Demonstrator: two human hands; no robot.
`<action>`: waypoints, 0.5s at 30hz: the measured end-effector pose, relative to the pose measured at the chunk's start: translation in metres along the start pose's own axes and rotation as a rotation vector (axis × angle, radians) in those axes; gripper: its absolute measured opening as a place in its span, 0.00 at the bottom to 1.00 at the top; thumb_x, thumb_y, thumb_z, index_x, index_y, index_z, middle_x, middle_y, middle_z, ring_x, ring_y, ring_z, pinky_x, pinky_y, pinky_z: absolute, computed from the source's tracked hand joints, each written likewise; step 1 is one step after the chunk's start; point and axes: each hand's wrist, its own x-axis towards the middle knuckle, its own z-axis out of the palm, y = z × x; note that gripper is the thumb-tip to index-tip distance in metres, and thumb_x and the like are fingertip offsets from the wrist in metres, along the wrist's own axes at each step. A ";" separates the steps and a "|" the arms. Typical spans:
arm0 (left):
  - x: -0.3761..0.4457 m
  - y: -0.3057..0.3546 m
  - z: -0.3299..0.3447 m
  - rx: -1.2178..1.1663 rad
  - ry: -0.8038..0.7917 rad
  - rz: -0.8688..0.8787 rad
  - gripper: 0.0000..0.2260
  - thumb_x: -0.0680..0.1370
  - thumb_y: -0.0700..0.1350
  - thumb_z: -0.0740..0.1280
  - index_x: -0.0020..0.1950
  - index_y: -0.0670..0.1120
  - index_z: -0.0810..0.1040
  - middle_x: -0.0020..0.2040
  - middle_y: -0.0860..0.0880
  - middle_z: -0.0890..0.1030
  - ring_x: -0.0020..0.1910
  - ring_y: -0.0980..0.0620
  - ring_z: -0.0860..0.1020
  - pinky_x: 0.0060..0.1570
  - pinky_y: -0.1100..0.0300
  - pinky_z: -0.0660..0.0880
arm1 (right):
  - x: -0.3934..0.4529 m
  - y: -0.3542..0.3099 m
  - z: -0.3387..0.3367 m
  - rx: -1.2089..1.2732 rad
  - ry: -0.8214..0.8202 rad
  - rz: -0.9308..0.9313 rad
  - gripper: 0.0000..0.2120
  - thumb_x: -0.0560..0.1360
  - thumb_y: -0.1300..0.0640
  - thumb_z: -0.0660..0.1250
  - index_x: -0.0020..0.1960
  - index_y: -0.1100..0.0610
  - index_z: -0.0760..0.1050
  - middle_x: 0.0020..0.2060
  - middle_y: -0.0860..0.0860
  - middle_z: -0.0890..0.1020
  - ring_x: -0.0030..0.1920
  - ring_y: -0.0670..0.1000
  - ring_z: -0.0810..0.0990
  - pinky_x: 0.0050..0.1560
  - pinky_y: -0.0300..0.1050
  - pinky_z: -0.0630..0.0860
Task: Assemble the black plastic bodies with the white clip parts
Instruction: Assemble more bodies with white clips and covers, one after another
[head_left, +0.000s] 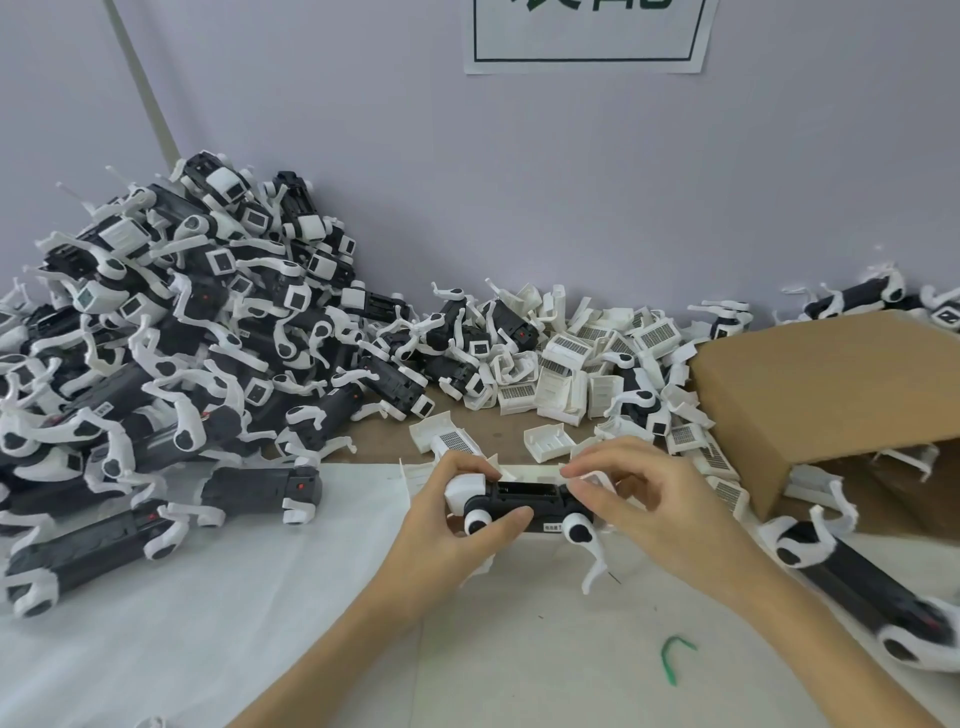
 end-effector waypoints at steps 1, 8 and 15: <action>0.000 -0.001 -0.001 -0.004 0.006 -0.002 0.24 0.71 0.57 0.80 0.62 0.54 0.75 0.40 0.49 0.82 0.35 0.48 0.77 0.29 0.60 0.72 | 0.000 0.000 -0.002 0.051 -0.045 0.030 0.10 0.74 0.45 0.73 0.52 0.46 0.87 0.54 0.43 0.85 0.51 0.51 0.82 0.52 0.38 0.77; 0.003 -0.001 -0.002 -0.046 0.044 -0.031 0.24 0.69 0.57 0.81 0.60 0.55 0.77 0.51 0.41 0.85 0.42 0.46 0.82 0.41 0.50 0.77 | -0.001 0.008 -0.026 0.176 -0.402 0.168 0.25 0.75 0.58 0.79 0.69 0.42 0.79 0.60 0.47 0.84 0.62 0.50 0.83 0.66 0.44 0.77; 0.001 0.002 -0.003 -0.070 0.012 -0.019 0.23 0.69 0.54 0.81 0.60 0.53 0.78 0.50 0.40 0.84 0.42 0.47 0.82 0.40 0.53 0.77 | 0.001 0.009 -0.011 0.246 -0.141 0.160 0.12 0.75 0.43 0.72 0.58 0.41 0.84 0.56 0.44 0.87 0.58 0.46 0.84 0.60 0.43 0.79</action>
